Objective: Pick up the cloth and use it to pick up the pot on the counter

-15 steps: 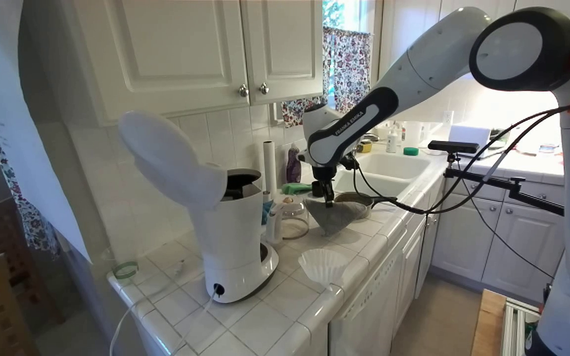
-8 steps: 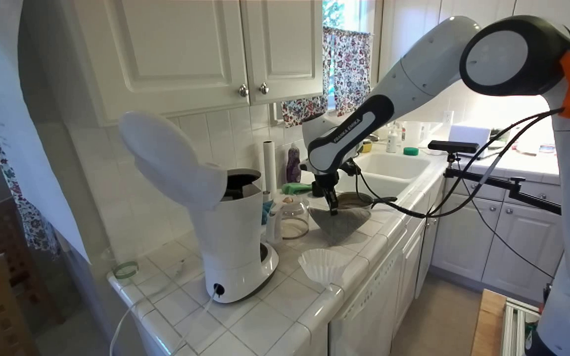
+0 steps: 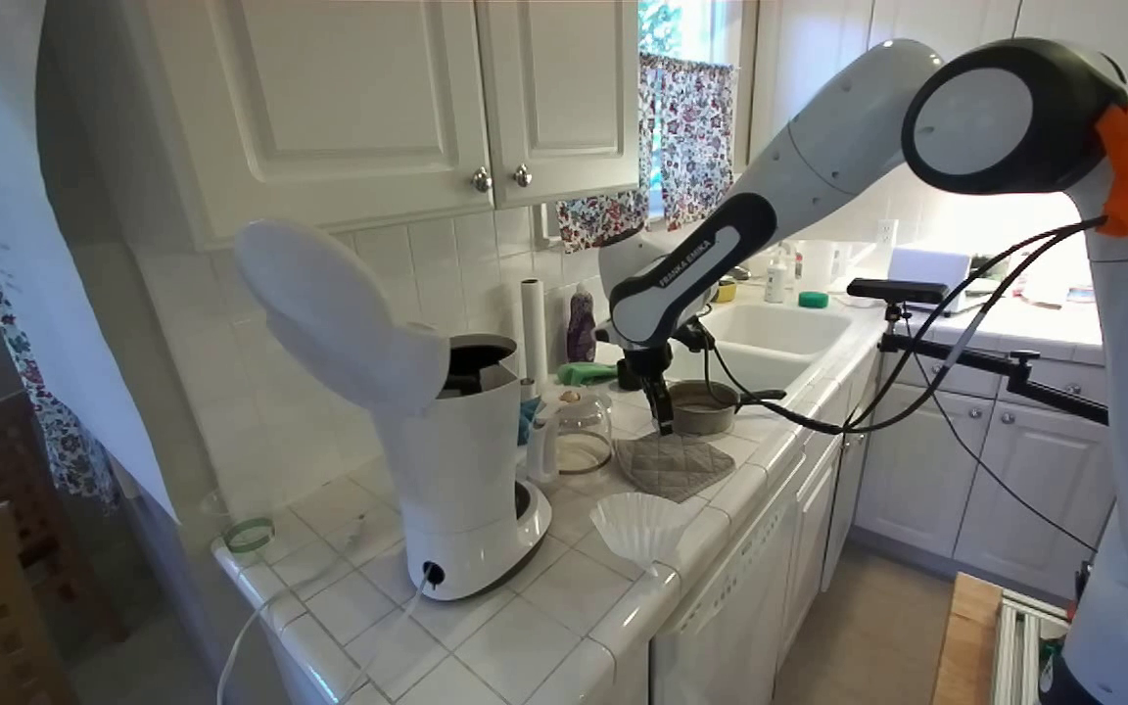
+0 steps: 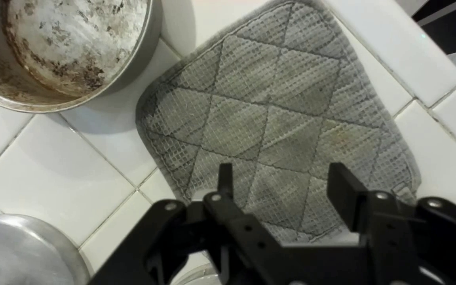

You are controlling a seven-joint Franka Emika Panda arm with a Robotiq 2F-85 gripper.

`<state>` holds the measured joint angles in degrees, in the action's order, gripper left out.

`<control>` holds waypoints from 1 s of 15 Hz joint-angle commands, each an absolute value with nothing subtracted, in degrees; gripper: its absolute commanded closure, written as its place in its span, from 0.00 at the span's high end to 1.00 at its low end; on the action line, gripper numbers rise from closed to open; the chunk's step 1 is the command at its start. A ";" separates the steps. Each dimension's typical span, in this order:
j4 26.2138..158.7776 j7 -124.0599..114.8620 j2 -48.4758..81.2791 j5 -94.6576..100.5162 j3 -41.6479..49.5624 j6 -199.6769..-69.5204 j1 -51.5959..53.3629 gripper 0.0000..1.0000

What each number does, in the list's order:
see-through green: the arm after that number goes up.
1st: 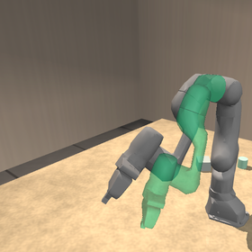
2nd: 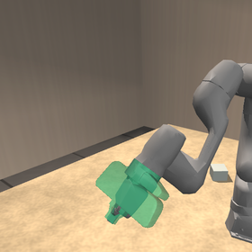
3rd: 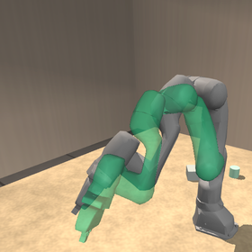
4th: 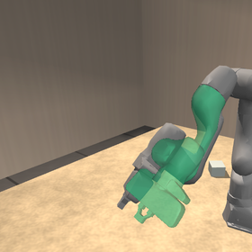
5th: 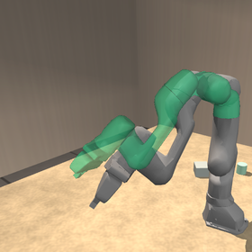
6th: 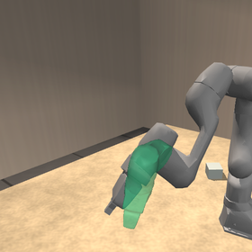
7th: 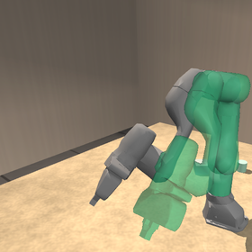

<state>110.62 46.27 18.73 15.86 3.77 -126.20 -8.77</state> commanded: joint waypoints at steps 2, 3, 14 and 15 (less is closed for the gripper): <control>110.94 44.98 16.65 14.02 3.46 -125.09 -8.88 0.99; 111.56 43.98 15.75 12.67 3.34 -125.28 -9.07 1.00; 112.47 31.95 9.85 -6.97 4.49 -121.02 -11.20 1.00; 112.31 30.07 9.57 -7.85 4.83 -120.52 -11.41 1.00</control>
